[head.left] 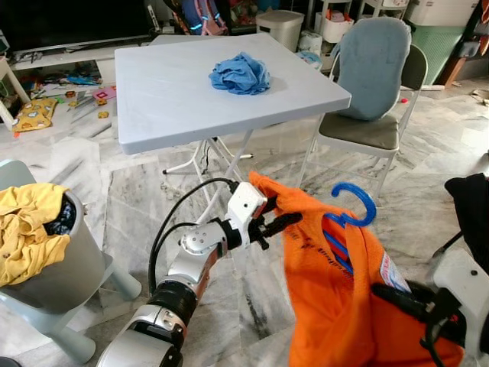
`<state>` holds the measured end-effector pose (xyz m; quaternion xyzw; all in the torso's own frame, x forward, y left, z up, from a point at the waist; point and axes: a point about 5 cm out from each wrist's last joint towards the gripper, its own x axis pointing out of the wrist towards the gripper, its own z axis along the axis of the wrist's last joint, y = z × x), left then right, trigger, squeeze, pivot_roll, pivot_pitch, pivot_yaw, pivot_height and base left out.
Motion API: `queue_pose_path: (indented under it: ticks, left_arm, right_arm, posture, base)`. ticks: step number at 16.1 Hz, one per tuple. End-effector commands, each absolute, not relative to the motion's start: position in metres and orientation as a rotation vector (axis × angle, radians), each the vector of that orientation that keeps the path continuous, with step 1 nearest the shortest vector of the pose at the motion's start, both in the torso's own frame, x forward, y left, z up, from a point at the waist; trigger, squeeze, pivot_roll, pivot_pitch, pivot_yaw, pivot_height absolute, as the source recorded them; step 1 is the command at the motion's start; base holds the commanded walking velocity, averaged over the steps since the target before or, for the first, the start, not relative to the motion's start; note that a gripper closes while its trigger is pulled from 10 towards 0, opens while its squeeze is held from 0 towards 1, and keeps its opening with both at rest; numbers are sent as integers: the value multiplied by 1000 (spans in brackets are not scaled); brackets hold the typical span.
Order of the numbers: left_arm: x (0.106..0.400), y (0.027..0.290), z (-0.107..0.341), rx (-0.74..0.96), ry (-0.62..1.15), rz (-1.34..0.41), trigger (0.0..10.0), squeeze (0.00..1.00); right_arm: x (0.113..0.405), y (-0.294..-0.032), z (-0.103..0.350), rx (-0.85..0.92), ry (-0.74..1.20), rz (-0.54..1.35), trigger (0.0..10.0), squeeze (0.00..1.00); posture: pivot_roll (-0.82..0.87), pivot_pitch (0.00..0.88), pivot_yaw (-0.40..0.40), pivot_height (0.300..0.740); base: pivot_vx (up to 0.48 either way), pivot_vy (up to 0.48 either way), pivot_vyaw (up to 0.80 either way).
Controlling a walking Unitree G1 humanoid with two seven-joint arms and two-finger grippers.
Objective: Hang hanger
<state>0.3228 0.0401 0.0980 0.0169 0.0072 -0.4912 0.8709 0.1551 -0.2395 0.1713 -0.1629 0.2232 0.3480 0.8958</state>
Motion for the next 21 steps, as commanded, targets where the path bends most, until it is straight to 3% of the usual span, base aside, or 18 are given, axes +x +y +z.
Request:
queue_pose_path:
  ticks: [1,11,17,21]
  left_arm:
    - [329,41,106,64,-7,-1016,0,0]
    - [332,47,106,58,-2,-988,0,0]
    - [336,50,109,46,-3,-960,0,0]
    - [335,46,106,2,35,-985,0,0]
  right_arm:
    - [154,-233,182,-371,423,770,10000,0]
    - [148,-249,171,-440,518,730,10000,0]
    - [122,-297,158,-645,750,651,10000,0]
    - [123,-310,160,-800,777,607,10000,0]
  posture:
    - [-95,0,-17,740]
    - [-91,0,-20,740]
    - [-98,0,-24,740]
    - [-109,0,-22,740]
  base:
    - [0,0,0]
    - [0,0,0]
    - [0,0,0]
    - [0,0,0]
